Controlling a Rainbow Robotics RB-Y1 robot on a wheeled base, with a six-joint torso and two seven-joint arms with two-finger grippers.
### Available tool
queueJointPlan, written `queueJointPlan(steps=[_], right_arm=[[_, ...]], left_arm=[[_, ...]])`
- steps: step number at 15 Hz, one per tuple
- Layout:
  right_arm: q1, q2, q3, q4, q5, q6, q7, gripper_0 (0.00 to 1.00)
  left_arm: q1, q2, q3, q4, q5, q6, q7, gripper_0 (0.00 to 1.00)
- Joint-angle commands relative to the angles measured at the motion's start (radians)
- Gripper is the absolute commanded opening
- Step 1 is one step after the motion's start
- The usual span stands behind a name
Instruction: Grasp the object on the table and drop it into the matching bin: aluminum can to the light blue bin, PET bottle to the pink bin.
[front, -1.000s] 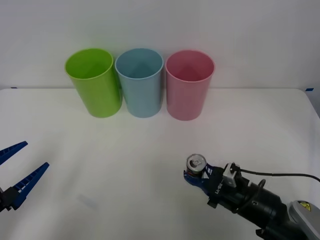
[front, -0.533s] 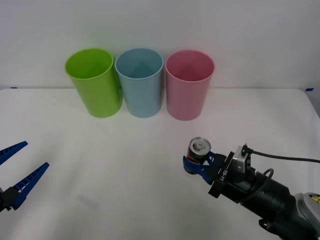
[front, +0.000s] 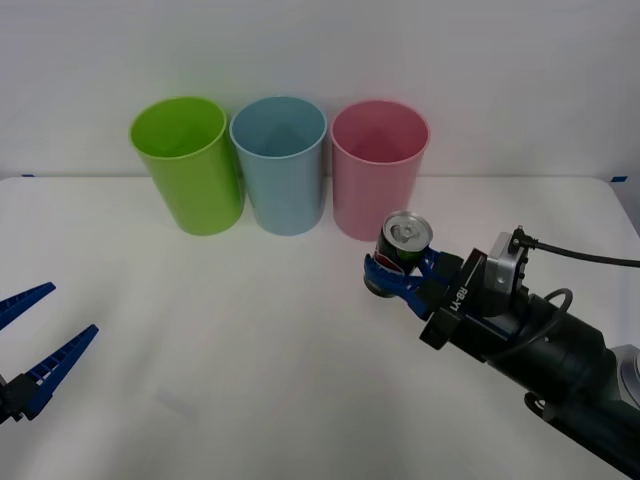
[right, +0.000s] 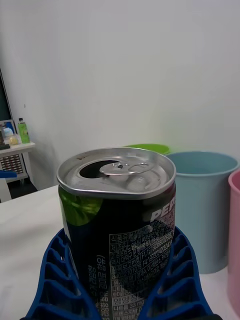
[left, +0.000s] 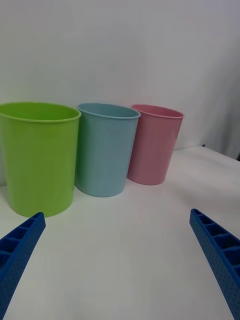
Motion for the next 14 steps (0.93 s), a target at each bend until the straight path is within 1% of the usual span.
queueJointPlan(steps=[1, 5, 7, 9, 11, 14], right_arm=[[-0.083, -0.014, -0.001, -0.002, 0.0, 0.0, -0.027, 0.0], [-0.218, -0.051, 0.004, 0.004, 0.034, 0.028, -0.139, 0.0], [-0.29, -0.051, 0.009, 0.038, 0.055, 0.028, -0.182, 0.0], [-0.396, -0.044, 0.038, 0.119, 0.055, 0.029, -0.193, 0.0], [-0.486, -0.019, 0.061, 0.205, 0.055, 0.029, -0.196, 0.0], [-0.613, 0.067, 0.064, 0.357, 0.117, 0.029, -0.205, 0.0]], left_arm=[[0.0, 0.0, 0.0, 0.0, 0.0, 0.0, 0.0, 1.0], [0.0, 0.0, 0.0, 0.0, 0.0, 0.0, 0.0, 1.0], [0.0, 0.0, 0.0, 0.0, 0.0, 0.0, 0.0, 1.0], [0.0, 0.0, 0.0, 0.0, 0.0, 0.0, 0.0, 1.0], [0.0, 0.0, 0.0, 0.0, 0.0, 0.0, 0.0, 1.0], [0.0, 0.0, 0.0, 0.0, 0.0, 0.0, 0.0, 1.0]])
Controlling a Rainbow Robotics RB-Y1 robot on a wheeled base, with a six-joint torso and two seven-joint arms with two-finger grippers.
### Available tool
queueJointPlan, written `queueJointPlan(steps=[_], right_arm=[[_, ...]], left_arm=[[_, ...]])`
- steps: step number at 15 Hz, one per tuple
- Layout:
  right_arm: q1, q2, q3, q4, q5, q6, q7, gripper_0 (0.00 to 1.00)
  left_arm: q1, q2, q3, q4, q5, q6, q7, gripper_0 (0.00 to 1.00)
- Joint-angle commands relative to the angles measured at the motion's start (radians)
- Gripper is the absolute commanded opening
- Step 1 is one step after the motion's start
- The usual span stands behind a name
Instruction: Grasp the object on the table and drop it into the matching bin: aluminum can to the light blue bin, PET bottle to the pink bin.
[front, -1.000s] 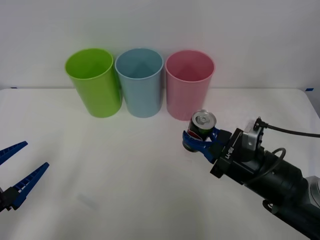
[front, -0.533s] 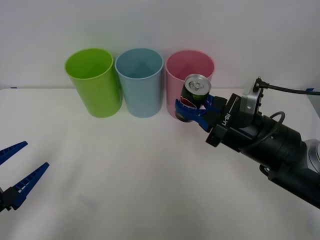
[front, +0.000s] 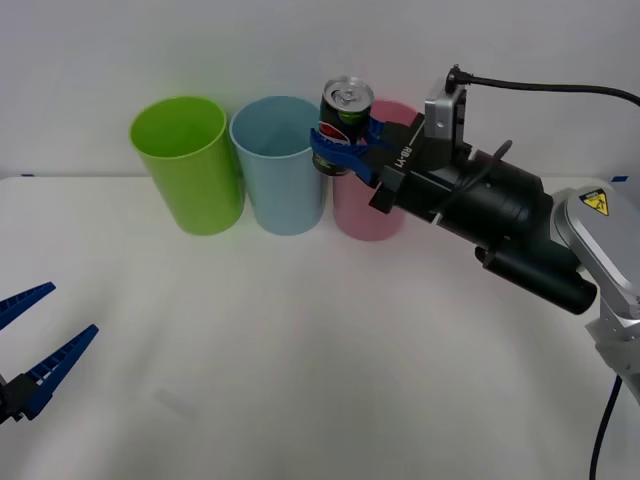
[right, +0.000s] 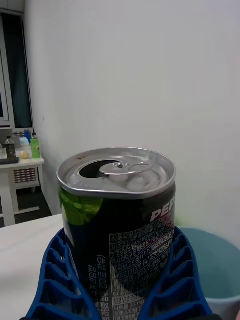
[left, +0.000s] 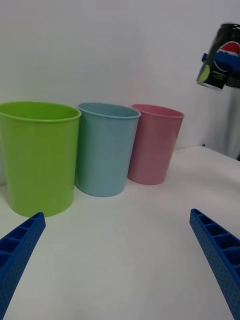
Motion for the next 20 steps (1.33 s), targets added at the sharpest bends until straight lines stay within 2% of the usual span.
queueJointPlan(steps=[1, 6, 14, 16, 20], right_arm=[[-0.104, 0.082, -0.005, 0.136, 0.061, 0.001, -0.012, 0.0], [-0.247, 0.242, -0.062, 0.331, 0.213, 0.038, -0.032, 0.0], [-0.393, 0.464, -0.193, 0.551, 0.437, 0.123, -0.024, 0.0], [-0.4, 0.489, -0.215, 0.562, 0.495, 0.166, -0.021, 0.0], [-0.404, 0.489, -0.298, 0.565, 0.623, 0.178, -0.015, 0.0]], left_arm=[[0.0, 0.0, 0.0, 0.0, 0.0, 0.0, 0.0, 1.0], [0.0, 0.0, 0.0, 0.0, 0.0, 0.0, 0.0, 1.0], [0.0, 0.0, 0.0, 0.0, 0.0, 0.0, 0.0, 1.0], [0.0, 0.0, 0.0, 0.0, 0.0, 0.0, 0.0, 1.0], [0.0, 0.0, 0.0, 0.0, 0.0, 0.0, 0.0, 1.0]])
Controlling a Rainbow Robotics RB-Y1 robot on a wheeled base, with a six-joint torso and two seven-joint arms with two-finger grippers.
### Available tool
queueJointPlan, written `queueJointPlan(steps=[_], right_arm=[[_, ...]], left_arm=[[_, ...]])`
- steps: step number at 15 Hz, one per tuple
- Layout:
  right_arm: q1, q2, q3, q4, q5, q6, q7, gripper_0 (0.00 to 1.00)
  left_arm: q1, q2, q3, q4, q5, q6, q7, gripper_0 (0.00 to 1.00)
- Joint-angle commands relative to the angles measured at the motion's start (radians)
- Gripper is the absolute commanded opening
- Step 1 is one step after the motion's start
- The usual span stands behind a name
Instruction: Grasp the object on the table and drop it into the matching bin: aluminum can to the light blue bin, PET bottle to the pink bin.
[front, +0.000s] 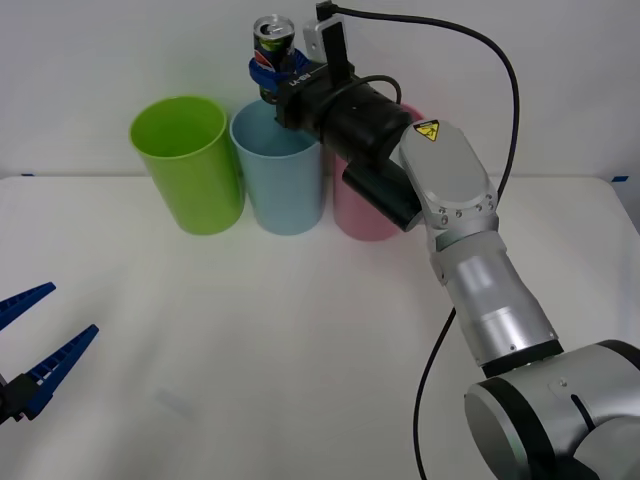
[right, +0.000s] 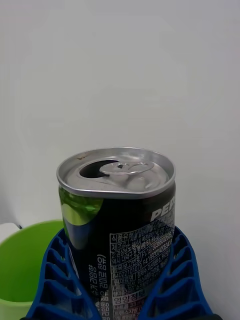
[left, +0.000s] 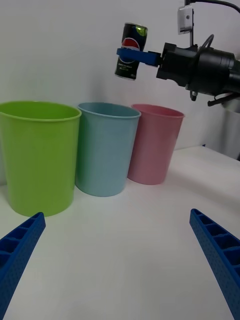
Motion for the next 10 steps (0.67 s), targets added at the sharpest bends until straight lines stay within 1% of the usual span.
queueJointPlan(steps=[1, 6, 10], right_arm=[[-0.003, 0.0, -0.049, 0.006, 0.069, 0.0, 0.004, 0.0], [-0.093, 0.0, -0.107, 0.15, 0.066, 0.0, 0.026, 0.0], [-0.116, 0.0, -0.105, 0.197, 0.066, -0.008, 0.038, 0.0]], left_arm=[[0.0, 0.0, 0.0, 0.0, 0.0, 0.0, 0.0, 1.0], [0.0, 0.0, 0.0, 0.0, 0.0, 0.0, 0.0, 1.0], [0.0, 0.0, 0.0, 0.0, 0.0, 0.0, 0.0, 1.0]])
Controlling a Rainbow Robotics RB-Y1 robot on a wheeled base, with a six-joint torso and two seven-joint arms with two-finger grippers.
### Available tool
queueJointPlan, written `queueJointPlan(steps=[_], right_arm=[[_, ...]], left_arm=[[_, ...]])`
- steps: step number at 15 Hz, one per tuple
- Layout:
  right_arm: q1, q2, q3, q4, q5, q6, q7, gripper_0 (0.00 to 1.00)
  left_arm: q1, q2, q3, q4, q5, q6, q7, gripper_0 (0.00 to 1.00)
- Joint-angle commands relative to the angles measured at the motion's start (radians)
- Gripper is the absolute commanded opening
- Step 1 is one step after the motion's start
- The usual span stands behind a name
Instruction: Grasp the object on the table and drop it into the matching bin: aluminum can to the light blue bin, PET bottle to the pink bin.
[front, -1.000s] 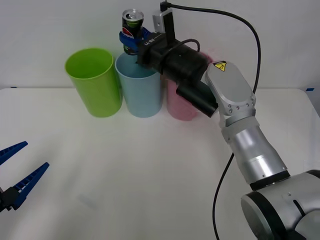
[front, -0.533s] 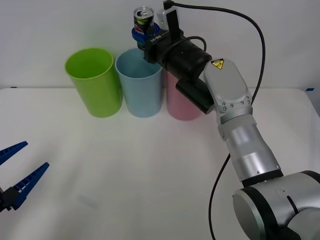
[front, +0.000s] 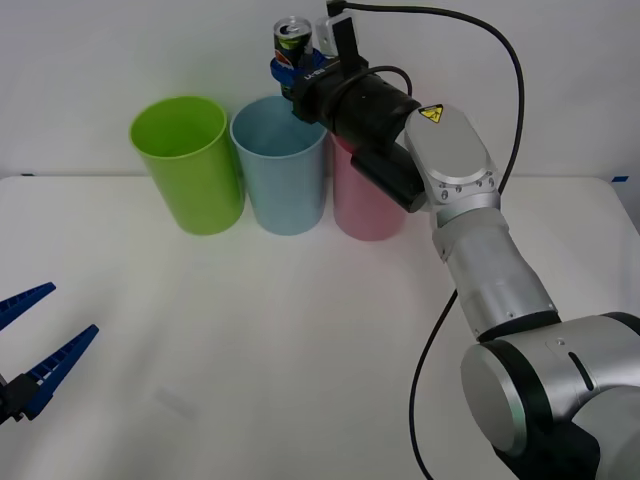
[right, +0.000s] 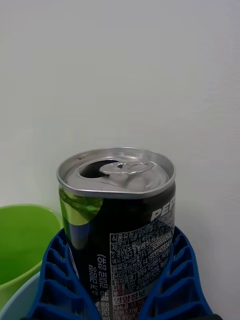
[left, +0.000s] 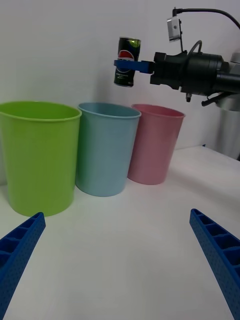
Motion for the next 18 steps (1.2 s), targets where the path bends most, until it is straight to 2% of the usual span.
queueJointPlan(steps=[1, 7, 8, 9, 10, 15, 18], right_arm=[[-0.023, 0.0, -0.001, 0.043, 0.0, -0.012, 0.006, 0.0], [-0.05, 0.0, -0.005, 0.086, -0.004, -0.017, 0.021, 0.02], [-0.05, 0.0, -0.002, 0.086, -0.008, -0.023, 0.021, 0.16], [-0.05, 0.0, 0.001, 0.086, -0.008, -0.024, 0.021, 0.62], [-0.052, 0.0, 0.003, 0.086, -0.008, -0.029, 0.023, 0.98], [-0.05, 0.0, -0.002, 0.086, -0.011, -0.043, 0.039, 1.0], [-0.043, 0.0, -0.004, 0.083, -0.042, -0.061, 0.056, 1.0]], left_arm=[[0.0, 0.0, 0.0, 0.0, 0.0, 0.0, 0.0, 1.0], [0.0, 0.0, 0.0, 0.0, 0.0, 0.0, 0.0, 1.0], [0.0, 0.0, 0.0, 0.0, 0.0, 0.0, 0.0, 1.0], [0.0, 0.0, 0.0, 0.0, 0.0, 0.0, 0.0, 1.0], [0.0, 0.0, 0.0, 0.0, 0.0, 0.0, 0.0, 1.0], [0.0, 0.0, 0.0, 0.0, 0.0, 0.0, 0.0, 1.0], [0.0, 0.0, 0.0, 0.0, 0.0, 0.0, 0.0, 1.0]])
